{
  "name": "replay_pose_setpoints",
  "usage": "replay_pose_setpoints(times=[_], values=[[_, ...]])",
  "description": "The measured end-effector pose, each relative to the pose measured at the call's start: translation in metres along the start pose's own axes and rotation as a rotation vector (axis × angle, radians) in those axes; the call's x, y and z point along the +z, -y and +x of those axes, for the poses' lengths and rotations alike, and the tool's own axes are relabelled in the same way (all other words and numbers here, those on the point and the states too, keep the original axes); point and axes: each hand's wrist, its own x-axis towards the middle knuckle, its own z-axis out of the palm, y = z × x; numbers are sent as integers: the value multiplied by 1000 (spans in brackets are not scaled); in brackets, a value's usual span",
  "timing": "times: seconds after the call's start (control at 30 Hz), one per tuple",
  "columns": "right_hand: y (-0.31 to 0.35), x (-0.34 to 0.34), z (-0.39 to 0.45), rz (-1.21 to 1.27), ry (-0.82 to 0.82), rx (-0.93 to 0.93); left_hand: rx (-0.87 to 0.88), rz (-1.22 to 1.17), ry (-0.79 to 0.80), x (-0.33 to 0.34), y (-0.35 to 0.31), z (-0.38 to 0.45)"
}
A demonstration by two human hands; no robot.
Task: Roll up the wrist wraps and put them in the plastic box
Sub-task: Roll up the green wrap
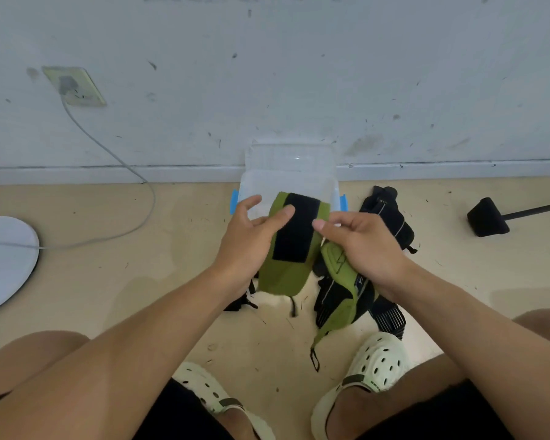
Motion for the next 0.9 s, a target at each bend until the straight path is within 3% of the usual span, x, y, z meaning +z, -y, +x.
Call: replay_pose_setpoints(times=[0.1, 0.17, 0.4, 0.5, 0.73, 0.8, 0.9], values=[[9, -4, 1, 190, -98, 4, -75, 46, 160, 1, 5, -2], [11, -4, 2, 212, -75, 44, -34, 69, 177, 3, 7, -4], [2, -4, 2, -7, 130, 168, -17, -167, -56, -1, 4, 6], [-4, -2, 5, -140, 72, 148, -5, -175, -54, -3, 2, 8], [8, -6, 4, 273, -51, 101, -10, 42, 328, 2, 11, -1], [10, -6, 4, 303, -44, 116, -2, 35, 333, 5, 17, -2], [12, -6, 2, 298, 14, 169, 26, -99, 220, 6, 15, -1]])
